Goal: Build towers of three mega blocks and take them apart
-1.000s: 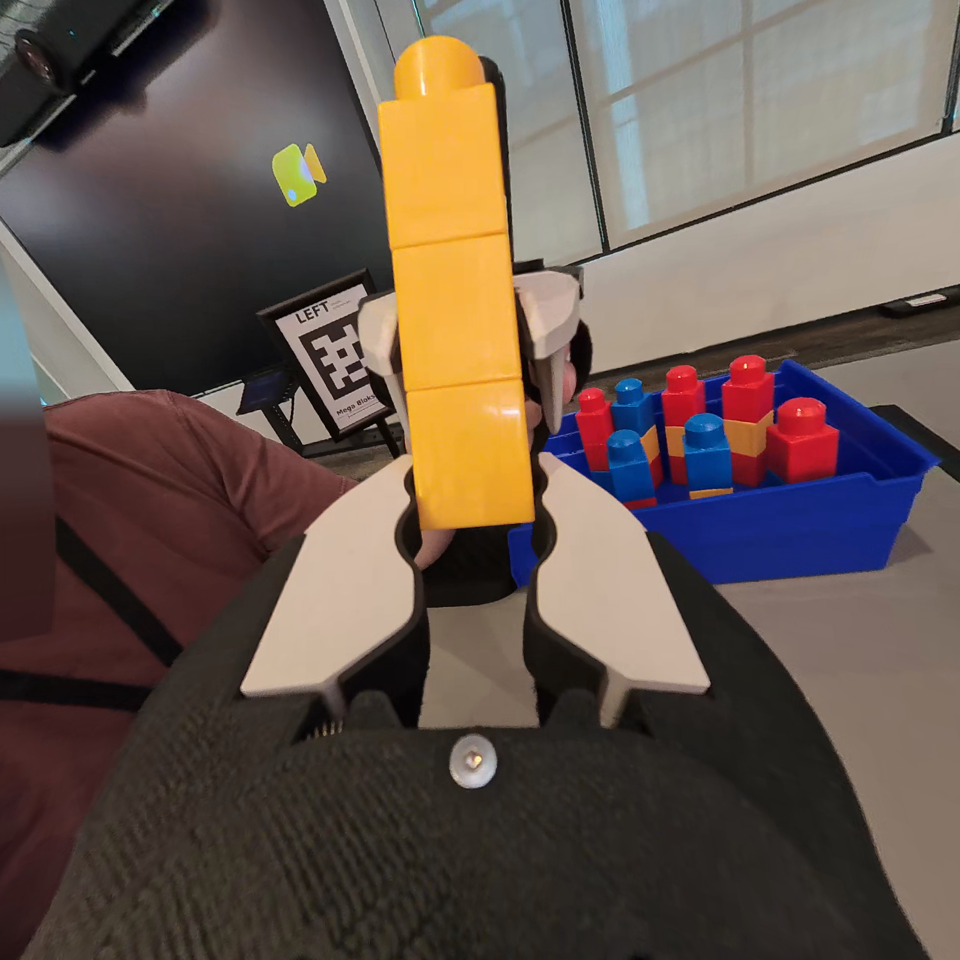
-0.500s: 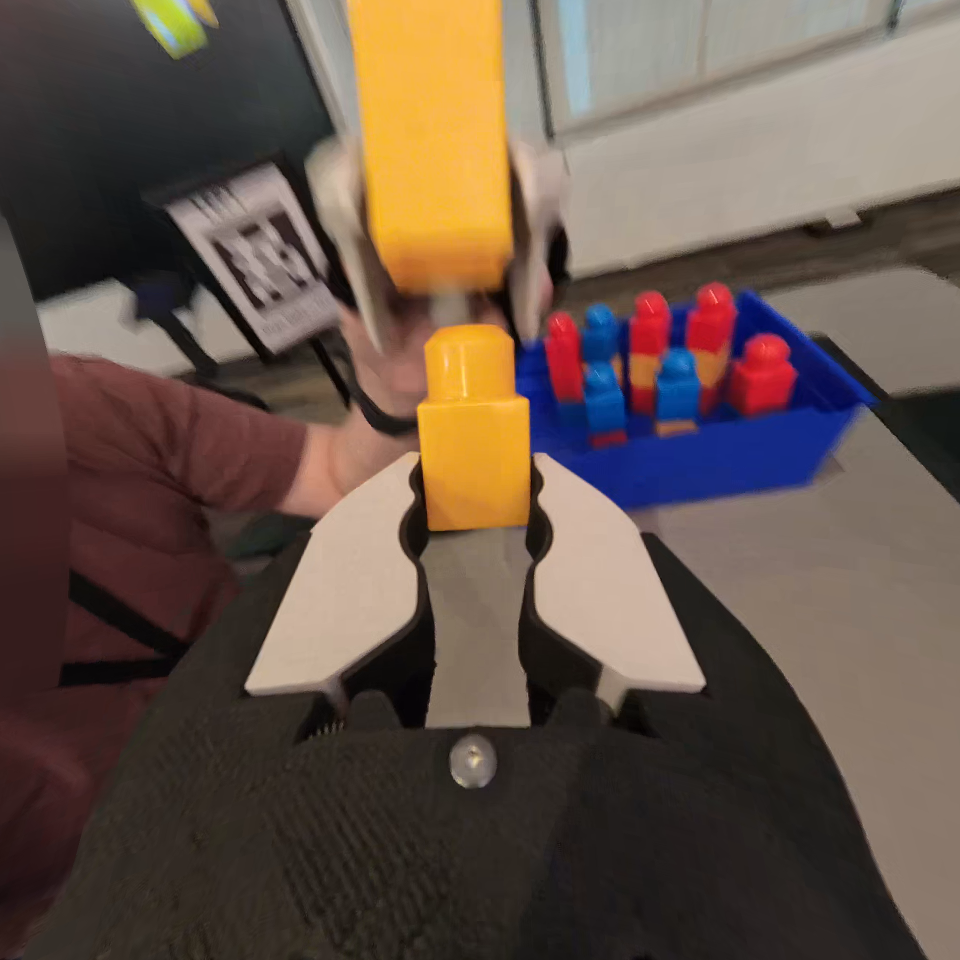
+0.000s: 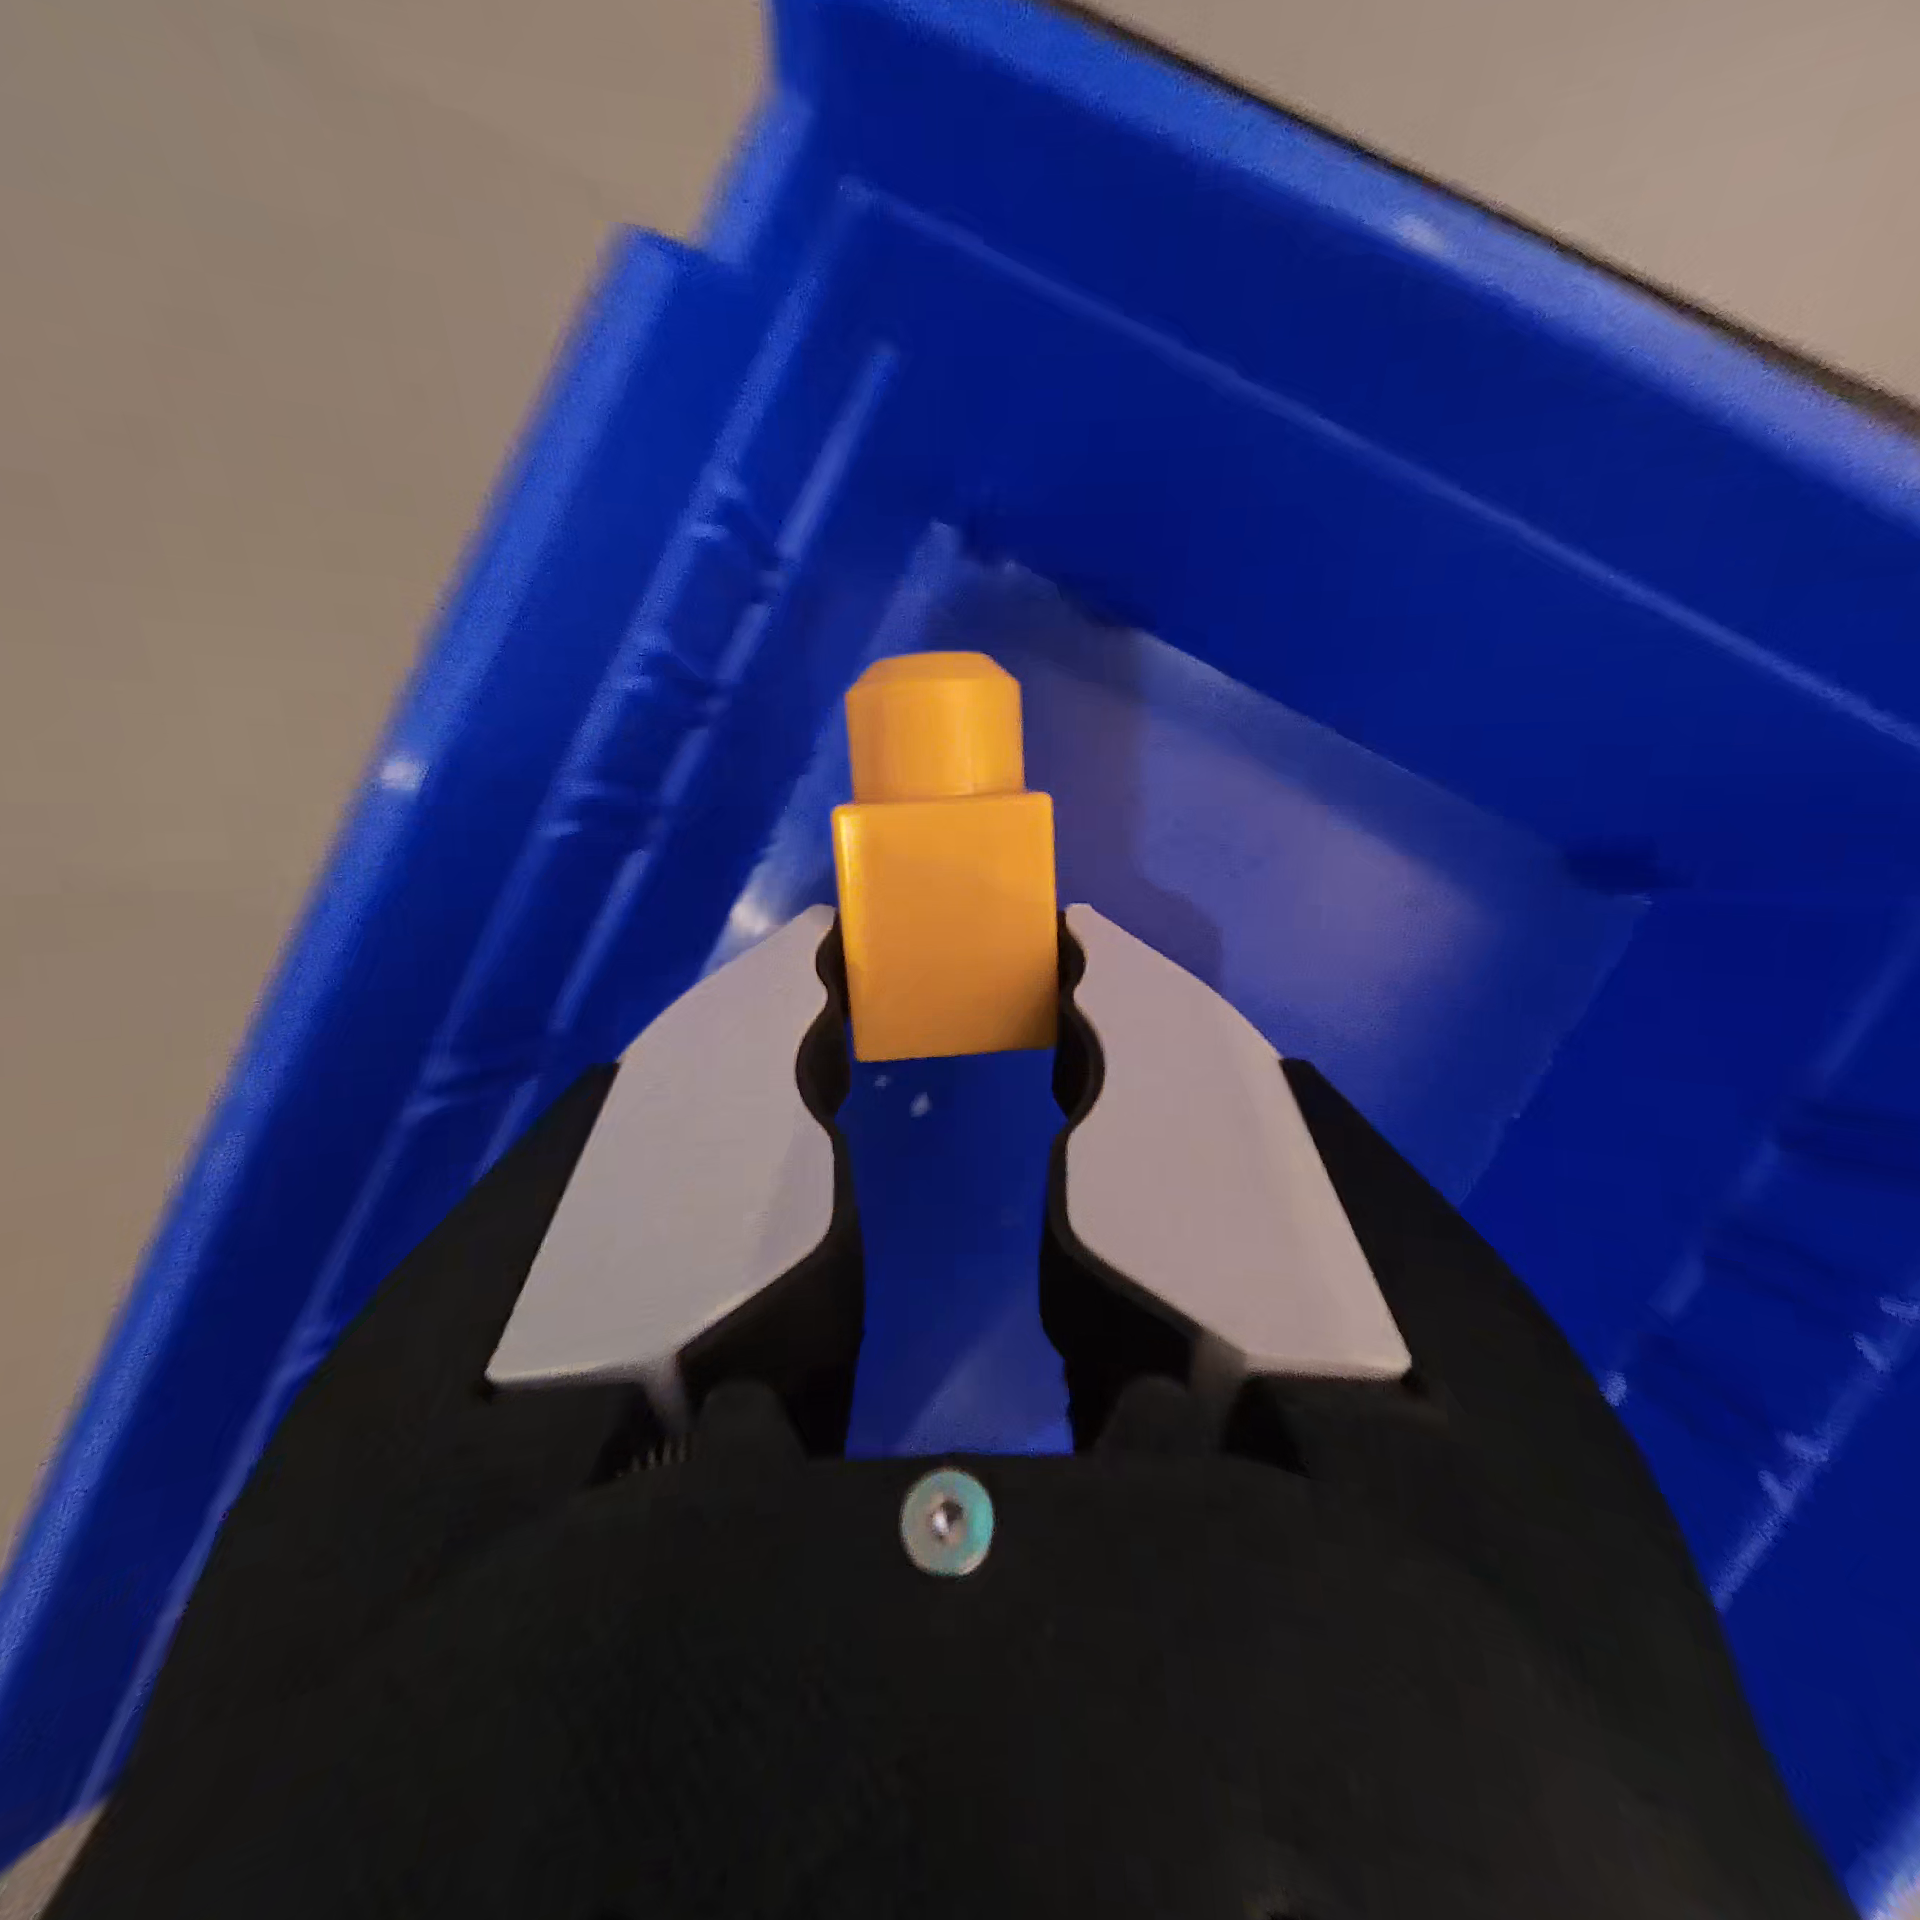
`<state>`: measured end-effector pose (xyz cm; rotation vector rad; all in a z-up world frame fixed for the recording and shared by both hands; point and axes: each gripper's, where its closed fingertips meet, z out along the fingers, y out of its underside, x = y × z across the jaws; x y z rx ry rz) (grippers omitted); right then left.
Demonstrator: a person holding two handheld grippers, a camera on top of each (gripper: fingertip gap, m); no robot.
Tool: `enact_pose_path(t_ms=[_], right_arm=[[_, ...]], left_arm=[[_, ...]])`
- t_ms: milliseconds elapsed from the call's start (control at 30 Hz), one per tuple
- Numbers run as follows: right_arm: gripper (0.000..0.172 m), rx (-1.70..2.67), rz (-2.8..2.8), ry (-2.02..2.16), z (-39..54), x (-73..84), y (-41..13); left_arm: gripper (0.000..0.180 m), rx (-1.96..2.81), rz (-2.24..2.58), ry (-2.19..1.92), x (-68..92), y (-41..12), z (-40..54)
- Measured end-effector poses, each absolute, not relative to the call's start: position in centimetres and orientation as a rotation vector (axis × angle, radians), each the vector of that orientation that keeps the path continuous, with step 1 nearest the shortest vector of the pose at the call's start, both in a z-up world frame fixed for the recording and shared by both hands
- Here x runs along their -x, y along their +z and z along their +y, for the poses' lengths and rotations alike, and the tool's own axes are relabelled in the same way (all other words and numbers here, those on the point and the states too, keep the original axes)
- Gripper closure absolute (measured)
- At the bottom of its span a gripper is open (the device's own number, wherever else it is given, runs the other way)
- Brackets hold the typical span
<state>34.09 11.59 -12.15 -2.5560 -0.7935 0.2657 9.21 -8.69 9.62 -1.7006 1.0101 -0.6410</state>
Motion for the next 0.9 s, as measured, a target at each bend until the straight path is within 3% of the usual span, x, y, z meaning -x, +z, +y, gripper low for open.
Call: enact_pose_path(t_ms=[100,200,300,400,467,533,667,700,733,767,900], right_arm=[[0.134,2.6,-0.85,0.17,12.2,-34.7,-14.5],[0.125,2.553,-0.811,0.118,12.8,-35.5,-13.1],[0.117,2.295,-0.759,0.217,12.7,-33.3,-5.1],[0.111,1.748,-0.879,0.73,6.6,-23.7,7.2],[0.113,1.392,-1.066,1.109,-1.3,-17.4,12.5],[0.109,1.293,-1.251,1.275,-6.7,-13.4,13.1],[0.101,1.316,-1.358,1.21,-8.5,-9.3,10.8],[0.106,1.344,-1.396,1.207,-8.6,-8.9,10.0],[0.126,1.335,-1.42,1.249,-8.9,-8.8,9.9],[0.135,1.315,-1.399,1.308,-9.1,-8.8,10.3],[0.135,1.3,-1.283,1.446,-8.5,-9.1,11.5]], left_arm=[[0.145,1.743,1.045,-0.627,-10.7,7.7,-7.9],[0.145,1.783,1.07,-0.629,-11.3,6.3,-7.4],[0.145,1.803,1.072,-0.698,-11.5,5.8,-7.2],[0.145,1.794,1.094,-0.775,-11.6,5.9,-7.8],[0.145,1.79,1.103,-0.788,-11.6,6.0,-7.9],[0.145,1.796,1.107,-0.793,-11.5,5.9,-8.0],[0.145,1.794,1.158,-0.841,-12.0,5.6,-8.8],[0.145,1.785,1.174,-0.861,-12.2,5.7,-9.1],[0.145,1.789,1.173,-0.854,-12.2,5.6,-9.1],[0.145,1.777,1.176,-0.855,-12.2,5.7,-9.1],[0.128,1.762,1.12,-0.869,-12.4,5.8,-8.3]])
